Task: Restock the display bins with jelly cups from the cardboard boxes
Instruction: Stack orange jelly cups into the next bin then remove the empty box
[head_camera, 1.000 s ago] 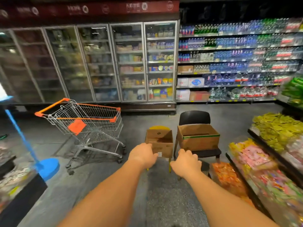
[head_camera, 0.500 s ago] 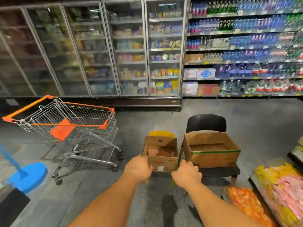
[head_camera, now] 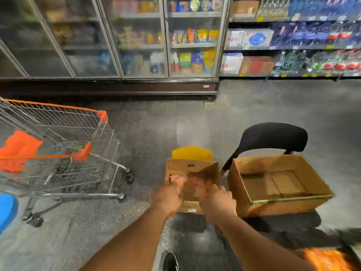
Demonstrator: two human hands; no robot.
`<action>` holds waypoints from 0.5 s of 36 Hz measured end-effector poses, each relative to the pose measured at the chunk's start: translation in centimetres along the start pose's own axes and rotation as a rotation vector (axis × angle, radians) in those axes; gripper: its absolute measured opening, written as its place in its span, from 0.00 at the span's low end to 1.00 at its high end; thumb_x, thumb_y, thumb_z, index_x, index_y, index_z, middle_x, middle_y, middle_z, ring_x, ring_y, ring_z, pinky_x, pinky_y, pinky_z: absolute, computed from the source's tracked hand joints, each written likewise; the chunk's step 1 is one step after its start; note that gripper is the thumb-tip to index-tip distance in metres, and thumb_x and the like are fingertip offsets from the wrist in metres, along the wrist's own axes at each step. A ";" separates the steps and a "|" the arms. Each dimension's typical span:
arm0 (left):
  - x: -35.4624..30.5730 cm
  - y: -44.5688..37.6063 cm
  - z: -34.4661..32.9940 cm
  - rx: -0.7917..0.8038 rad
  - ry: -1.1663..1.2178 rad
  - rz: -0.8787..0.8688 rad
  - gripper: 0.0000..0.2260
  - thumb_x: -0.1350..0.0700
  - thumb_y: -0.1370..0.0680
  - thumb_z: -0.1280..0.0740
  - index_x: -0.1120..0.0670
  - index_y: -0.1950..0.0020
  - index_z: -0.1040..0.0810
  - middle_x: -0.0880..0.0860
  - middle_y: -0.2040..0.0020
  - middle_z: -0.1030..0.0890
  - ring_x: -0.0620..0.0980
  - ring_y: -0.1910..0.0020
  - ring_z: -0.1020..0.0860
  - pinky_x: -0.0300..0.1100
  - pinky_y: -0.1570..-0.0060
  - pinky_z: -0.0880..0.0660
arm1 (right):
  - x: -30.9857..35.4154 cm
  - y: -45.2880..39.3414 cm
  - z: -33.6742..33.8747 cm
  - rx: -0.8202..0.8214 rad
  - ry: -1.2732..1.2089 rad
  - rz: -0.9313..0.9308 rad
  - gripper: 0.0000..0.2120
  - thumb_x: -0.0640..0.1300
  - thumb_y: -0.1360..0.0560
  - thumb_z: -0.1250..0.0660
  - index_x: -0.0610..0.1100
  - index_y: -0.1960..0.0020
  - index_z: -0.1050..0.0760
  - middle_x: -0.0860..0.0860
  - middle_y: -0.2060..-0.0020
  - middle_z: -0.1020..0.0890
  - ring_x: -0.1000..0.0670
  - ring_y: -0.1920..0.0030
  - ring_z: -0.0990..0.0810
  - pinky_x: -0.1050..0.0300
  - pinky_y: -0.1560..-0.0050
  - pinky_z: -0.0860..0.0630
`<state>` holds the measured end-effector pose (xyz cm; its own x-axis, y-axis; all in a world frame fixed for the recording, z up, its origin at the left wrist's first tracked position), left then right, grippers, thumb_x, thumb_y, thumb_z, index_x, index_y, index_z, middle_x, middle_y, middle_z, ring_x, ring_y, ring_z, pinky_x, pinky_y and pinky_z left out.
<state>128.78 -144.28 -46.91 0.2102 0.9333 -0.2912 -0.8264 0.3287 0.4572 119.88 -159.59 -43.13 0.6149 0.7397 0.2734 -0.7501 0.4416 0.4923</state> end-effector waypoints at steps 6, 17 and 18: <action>2.1 -12.5 -3.1 0.121 0.084 0.014 0.15 0.52 0.17 0.38 0.55 0.32 0.31 0.51 0.39 0.24 0.43 0.47 0.20 0.35 0.53 0.25 | 1.8 -13.5 -3.5 0.103 -0.001 -0.034 0.27 0.52 0.22 0.43 0.47 0.24 0.40 0.46 0.31 0.30 0.40 0.32 0.30 0.44 0.32 0.31; 4.8 -37.0 -17.9 0.091 -0.259 -0.064 0.31 0.36 0.22 0.40 0.50 0.24 0.35 0.52 0.26 0.31 0.56 0.26 0.36 0.56 0.23 0.46 | 0.4 -37.8 -18.4 0.194 0.063 0.016 0.28 0.56 0.21 0.42 0.45 0.25 0.38 0.45 0.29 0.31 0.42 0.29 0.33 0.44 0.30 0.35; 5.1 -38.7 -19.5 0.092 -0.231 -0.070 0.31 0.37 0.22 0.38 0.50 0.22 0.37 0.52 0.24 0.34 0.56 0.25 0.38 0.55 0.23 0.46 | 0.3 -39.6 -20.0 0.196 0.077 0.033 0.29 0.55 0.22 0.40 0.45 0.24 0.39 0.46 0.28 0.31 0.42 0.28 0.34 0.44 0.29 0.35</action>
<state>151.60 -155.08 -82.51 0.3876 0.9127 -0.1294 -0.7571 0.3953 0.5201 144.86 -166.73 -79.06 0.5648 0.7922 0.2312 -0.7031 0.3153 0.6374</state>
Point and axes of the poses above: each hand's wrist, its own y-axis away from the middle knuckle, its own z-axis out of the back of the hand, x = y × z, the point moved 6 cm from there along -y, towards the middle knuckle
